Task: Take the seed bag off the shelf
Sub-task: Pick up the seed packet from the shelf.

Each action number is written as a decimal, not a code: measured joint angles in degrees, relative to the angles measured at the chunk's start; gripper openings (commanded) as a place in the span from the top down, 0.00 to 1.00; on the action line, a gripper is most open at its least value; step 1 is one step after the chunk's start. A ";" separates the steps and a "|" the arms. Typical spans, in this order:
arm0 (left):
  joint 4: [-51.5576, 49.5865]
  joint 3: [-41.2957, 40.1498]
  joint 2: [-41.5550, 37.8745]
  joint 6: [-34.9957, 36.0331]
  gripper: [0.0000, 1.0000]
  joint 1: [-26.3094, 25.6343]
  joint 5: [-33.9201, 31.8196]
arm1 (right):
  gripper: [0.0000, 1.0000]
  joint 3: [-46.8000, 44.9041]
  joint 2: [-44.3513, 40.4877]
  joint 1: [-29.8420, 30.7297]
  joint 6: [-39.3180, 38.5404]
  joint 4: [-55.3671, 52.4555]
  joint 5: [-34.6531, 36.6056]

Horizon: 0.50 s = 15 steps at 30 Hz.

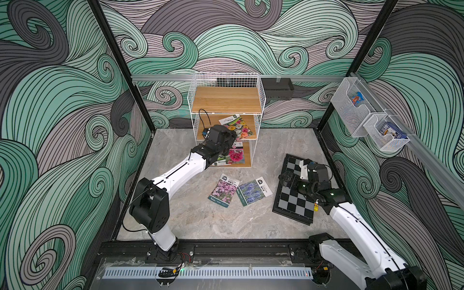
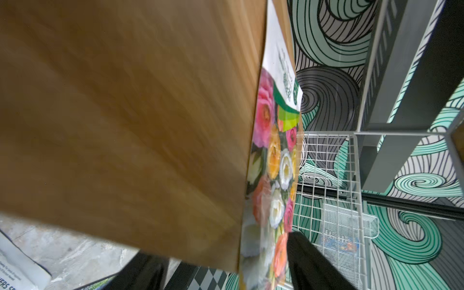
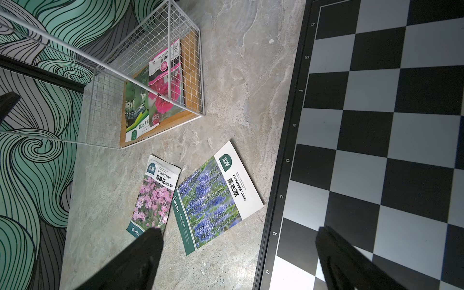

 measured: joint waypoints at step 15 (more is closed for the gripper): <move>1.73 -1.05 -0.15 -0.59 0.57 1.25 3.26 | 0.01 0.00 0.00 0.02 0.02 0.00 -0.02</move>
